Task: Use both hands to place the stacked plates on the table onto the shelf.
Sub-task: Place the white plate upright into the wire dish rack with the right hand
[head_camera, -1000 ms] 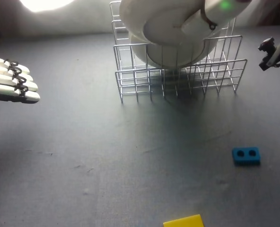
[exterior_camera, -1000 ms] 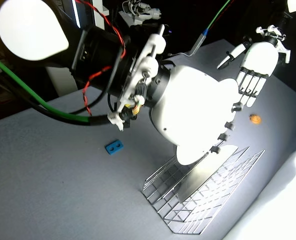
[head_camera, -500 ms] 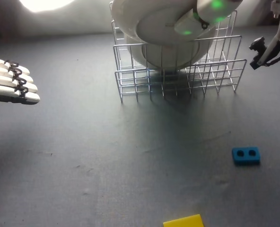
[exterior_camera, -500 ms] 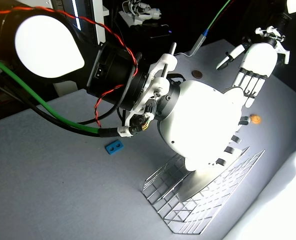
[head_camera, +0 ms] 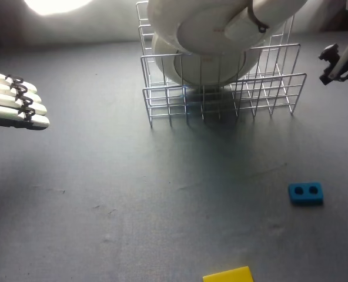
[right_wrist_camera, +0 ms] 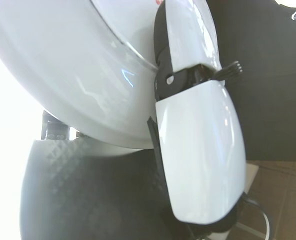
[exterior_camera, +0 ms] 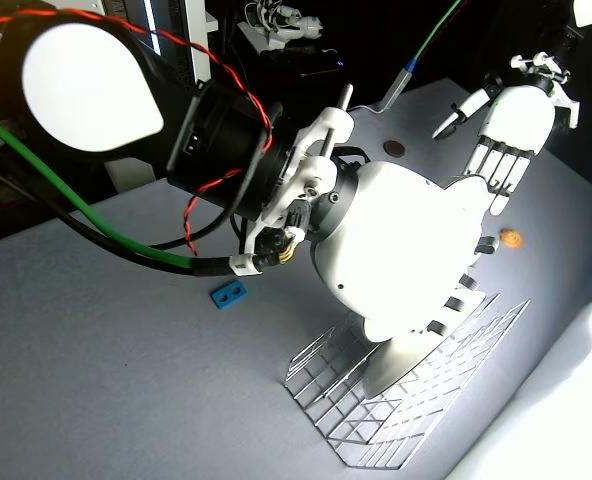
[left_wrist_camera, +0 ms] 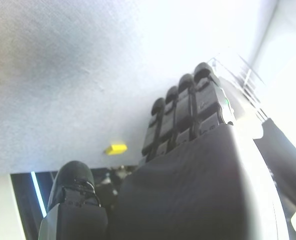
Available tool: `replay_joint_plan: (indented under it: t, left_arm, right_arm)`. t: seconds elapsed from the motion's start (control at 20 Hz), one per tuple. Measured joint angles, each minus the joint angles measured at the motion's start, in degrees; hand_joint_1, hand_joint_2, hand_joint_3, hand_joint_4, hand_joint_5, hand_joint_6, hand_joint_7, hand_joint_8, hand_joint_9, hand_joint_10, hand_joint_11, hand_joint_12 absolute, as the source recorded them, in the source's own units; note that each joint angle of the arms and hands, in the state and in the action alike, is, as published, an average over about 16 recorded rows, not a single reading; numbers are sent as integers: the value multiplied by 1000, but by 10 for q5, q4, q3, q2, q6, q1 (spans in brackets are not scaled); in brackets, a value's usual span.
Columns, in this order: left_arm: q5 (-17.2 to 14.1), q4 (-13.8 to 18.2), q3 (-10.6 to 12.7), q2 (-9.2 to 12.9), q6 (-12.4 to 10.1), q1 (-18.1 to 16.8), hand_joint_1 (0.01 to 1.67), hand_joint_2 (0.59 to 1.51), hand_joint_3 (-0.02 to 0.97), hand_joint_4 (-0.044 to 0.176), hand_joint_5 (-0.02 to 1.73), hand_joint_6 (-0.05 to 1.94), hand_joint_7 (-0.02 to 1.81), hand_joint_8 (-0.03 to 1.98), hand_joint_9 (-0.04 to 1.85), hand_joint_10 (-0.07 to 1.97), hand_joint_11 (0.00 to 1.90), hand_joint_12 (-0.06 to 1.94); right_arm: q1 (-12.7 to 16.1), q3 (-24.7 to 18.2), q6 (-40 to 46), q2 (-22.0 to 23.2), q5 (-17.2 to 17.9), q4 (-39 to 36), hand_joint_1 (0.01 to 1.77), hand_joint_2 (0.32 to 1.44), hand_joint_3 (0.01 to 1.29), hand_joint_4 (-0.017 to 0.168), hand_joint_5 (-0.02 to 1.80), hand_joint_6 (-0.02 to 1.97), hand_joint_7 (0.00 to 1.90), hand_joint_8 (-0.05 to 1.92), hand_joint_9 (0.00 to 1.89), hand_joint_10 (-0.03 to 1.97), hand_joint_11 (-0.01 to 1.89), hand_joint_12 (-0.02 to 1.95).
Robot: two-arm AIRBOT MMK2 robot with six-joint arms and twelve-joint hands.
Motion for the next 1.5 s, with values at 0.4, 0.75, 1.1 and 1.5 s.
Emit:
replay_joint_plan:
  t: [0.4,0.75,1.1,1.5]
  left_arm:
    - [0,0,0,0,0,0,22,1139,15,-3,22,19,18,1,21,19,21,11]
    - [0,1,0,0,0,0,22,1139,15,-3,21,19,20,1,21,19,22,11]
    - [0,3,0,-3,0,1,22,1139,16,-3,21,19,20,1,21,18,22,11]
    - [-1,6,-1,-6,0,1,22,1139,16,-3,21,19,20,2,21,19,22,11]
  right_arm:
    - [2,-16,-9,10,-27,2,1322,1012,15,-7,902,981,1008,867,1023,1006,862,1080]
    - [-13,2,-9,-2,-31,3,1323,1012,16,-8,899,978,1015,869,1036,1011,857,1086]
    - [-35,37,-5,-25,-19,3,1323,1010,16,-7,899,984,1025,864,1051,1011,858,1082]
    - [-51,62,-3,-44,0,2,1323,1009,16,-4,894,997,1028,862,1069,1000,861,1055]
